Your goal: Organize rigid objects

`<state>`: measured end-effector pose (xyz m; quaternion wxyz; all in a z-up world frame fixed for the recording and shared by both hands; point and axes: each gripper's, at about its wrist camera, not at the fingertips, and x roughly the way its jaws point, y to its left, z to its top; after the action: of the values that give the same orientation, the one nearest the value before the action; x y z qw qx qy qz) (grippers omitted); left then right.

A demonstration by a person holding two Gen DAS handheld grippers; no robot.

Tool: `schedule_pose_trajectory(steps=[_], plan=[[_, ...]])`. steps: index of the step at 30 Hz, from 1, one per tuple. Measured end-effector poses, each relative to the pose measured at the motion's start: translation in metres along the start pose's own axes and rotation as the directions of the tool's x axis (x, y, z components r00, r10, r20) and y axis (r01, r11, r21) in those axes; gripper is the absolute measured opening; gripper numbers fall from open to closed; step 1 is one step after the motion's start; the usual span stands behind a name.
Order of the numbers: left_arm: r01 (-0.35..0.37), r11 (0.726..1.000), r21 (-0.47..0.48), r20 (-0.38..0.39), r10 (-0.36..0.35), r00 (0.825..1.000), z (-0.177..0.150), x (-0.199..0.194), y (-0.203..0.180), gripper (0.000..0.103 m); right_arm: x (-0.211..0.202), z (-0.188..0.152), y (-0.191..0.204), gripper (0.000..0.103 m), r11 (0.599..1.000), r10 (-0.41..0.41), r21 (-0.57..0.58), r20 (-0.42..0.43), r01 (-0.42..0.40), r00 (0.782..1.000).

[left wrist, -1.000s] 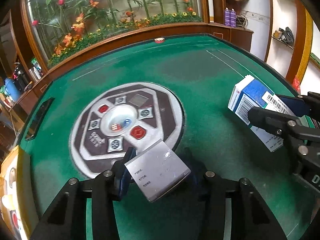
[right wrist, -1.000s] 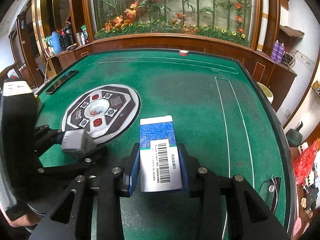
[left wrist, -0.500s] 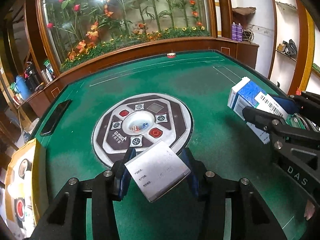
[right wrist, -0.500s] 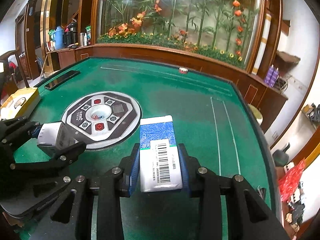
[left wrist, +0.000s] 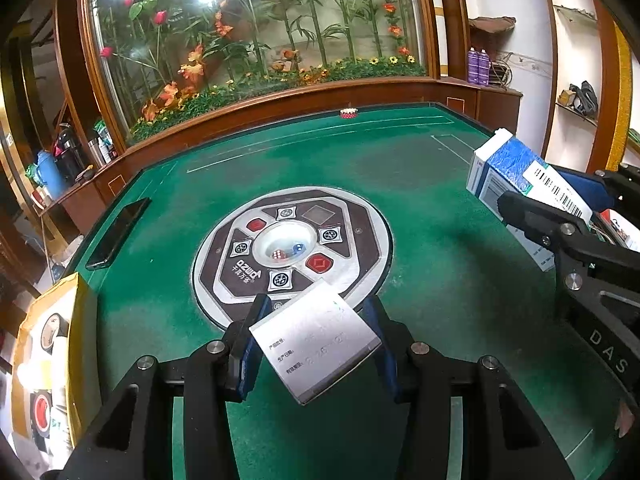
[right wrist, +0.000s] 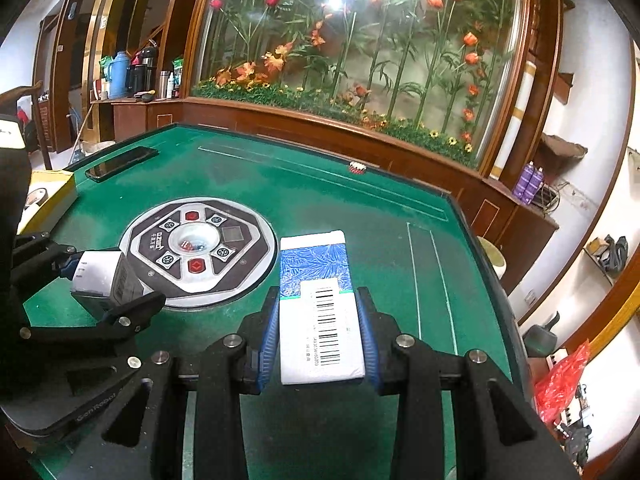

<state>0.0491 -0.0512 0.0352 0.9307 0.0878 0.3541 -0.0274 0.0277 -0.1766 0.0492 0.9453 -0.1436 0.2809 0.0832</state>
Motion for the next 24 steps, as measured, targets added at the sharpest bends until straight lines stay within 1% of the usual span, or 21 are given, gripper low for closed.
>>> schedule_pose_trajectory(steps=[14,24], plan=[[-0.002,1.0,0.0,0.003,0.002,1.0,-0.001,0.001,0.002,0.051,-0.007,0.0,0.006,0.034,0.999,-0.04,-0.027,0.03,0.041,0.999],[-0.004,1.0,0.001,0.003,0.004,1.0,-0.002,0.001,0.002,0.051,-0.016,0.004,0.007,0.034,0.995,-0.085,-0.052,0.077,0.09,0.993]])
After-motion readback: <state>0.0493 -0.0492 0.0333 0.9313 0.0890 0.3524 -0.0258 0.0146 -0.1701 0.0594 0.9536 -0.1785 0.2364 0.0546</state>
